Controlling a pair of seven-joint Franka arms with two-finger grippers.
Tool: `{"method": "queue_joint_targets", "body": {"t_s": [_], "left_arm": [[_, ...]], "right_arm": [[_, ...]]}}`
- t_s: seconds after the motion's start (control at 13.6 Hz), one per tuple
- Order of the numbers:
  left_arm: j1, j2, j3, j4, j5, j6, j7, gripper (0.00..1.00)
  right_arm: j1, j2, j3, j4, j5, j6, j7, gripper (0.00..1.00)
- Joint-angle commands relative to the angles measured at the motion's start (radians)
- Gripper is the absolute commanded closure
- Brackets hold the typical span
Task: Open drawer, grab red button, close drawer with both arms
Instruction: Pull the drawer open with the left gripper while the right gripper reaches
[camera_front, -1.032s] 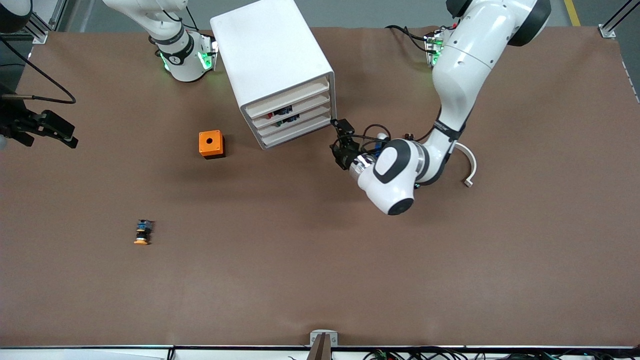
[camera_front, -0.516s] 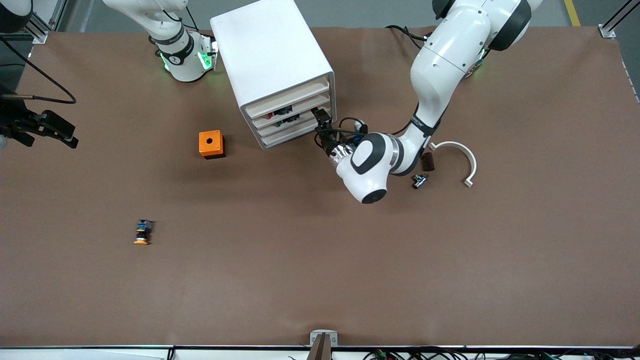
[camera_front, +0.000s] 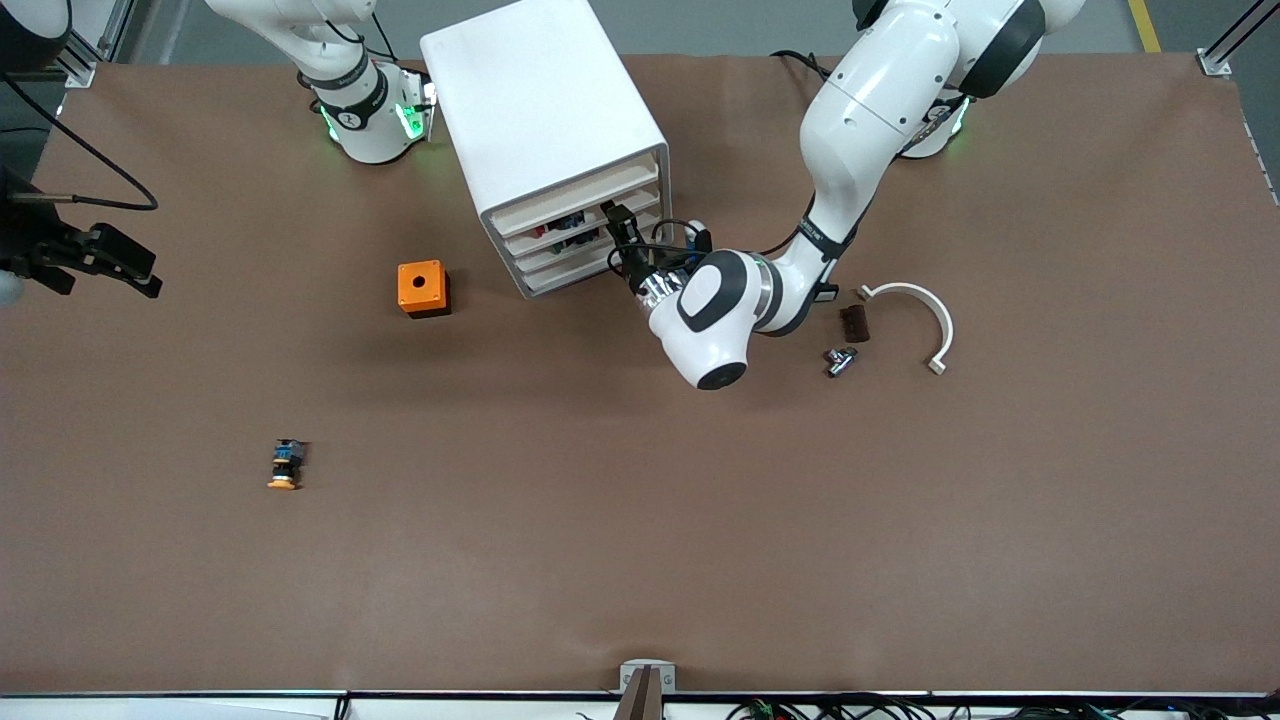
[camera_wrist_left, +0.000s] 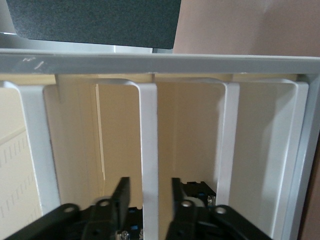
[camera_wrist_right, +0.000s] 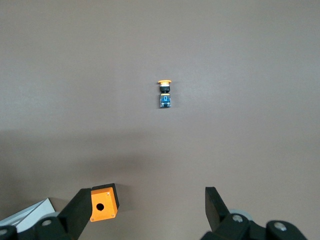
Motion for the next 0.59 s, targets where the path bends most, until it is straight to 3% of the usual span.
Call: {"method": "queue_joint_targets", "body": {"t_s": [0.0, 0.29, 0.52], "left_arm": [[-0.005, 0.009, 0.007, 0.015, -0.008, -0.015, -0.013, 0.99], [0.029, -0.001, 0.017, 0.029, 0.008, -0.071, -0.003, 1.0], [0.136, 0.002, 0.019, 0.083, 0.017, -0.079, 0.068, 1.0]], "right_arm": [[-0.014, 0.019, 0.017, 0.01, 0.002, 0.003, -0.007, 0.0], [0.028, 0.027, 0.017, 0.013, 0.002, -0.004, 0.152, 0.01], [0.105, 0.035, 0.017, 0.013, 0.01, -0.023, 0.355, 0.01]]}}
